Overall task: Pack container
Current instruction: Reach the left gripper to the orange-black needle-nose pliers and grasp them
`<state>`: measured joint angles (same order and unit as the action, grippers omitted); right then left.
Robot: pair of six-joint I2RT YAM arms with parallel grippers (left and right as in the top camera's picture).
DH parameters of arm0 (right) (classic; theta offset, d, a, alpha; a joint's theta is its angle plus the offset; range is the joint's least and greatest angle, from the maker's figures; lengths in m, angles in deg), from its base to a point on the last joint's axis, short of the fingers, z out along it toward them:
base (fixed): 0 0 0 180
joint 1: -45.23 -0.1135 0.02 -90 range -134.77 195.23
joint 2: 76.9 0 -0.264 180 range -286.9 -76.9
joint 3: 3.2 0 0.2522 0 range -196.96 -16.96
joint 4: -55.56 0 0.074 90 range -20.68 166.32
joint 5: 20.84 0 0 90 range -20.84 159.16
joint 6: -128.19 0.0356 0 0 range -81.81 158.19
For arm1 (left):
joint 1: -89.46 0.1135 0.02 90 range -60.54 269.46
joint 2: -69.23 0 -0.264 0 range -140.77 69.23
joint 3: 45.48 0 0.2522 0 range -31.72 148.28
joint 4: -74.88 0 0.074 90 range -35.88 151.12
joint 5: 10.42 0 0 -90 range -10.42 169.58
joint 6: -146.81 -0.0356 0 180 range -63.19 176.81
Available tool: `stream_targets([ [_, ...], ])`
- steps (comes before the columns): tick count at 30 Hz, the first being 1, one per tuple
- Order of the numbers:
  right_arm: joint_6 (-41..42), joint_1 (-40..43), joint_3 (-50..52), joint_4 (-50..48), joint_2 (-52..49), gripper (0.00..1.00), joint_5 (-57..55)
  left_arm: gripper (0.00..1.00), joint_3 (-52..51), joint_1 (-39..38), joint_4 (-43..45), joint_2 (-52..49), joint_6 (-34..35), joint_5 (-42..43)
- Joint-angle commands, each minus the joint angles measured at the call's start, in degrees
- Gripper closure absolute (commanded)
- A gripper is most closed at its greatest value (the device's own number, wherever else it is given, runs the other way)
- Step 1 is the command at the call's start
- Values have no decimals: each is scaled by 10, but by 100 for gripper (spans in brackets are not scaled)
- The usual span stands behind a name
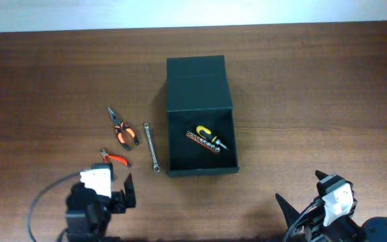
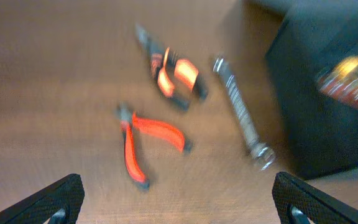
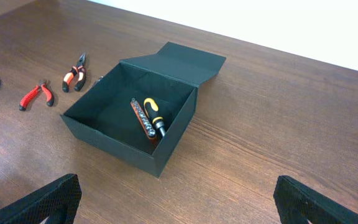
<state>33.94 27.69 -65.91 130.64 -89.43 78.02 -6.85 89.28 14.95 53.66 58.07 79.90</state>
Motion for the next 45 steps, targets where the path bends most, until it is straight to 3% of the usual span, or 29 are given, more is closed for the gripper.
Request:
stream_targets([
  [1,7,5,1,-2,3,1,-7,1,114,3,7,-81,-9,46],
  [7,7,5,1,-2,3,1,-7,1,296,3,6,-231,-9,95],
  [13,7,5,1,-2,3,1,-7,1,401,3,-2,-365,-8,130],
  [16,7,5,1,-2,3,1,-7,1,442,4,-25,-444,41,115],
  [20,7,5,1,-2,3,1,-7,1,493,4,-74,-553,167,41],
  [33,7,5,1,-2,3,1,-7,1,542,4,-87,-794,387,34],
  [45,7,5,1,-2,3,1,-7,1,578,0,-70,-913,422,79],
])
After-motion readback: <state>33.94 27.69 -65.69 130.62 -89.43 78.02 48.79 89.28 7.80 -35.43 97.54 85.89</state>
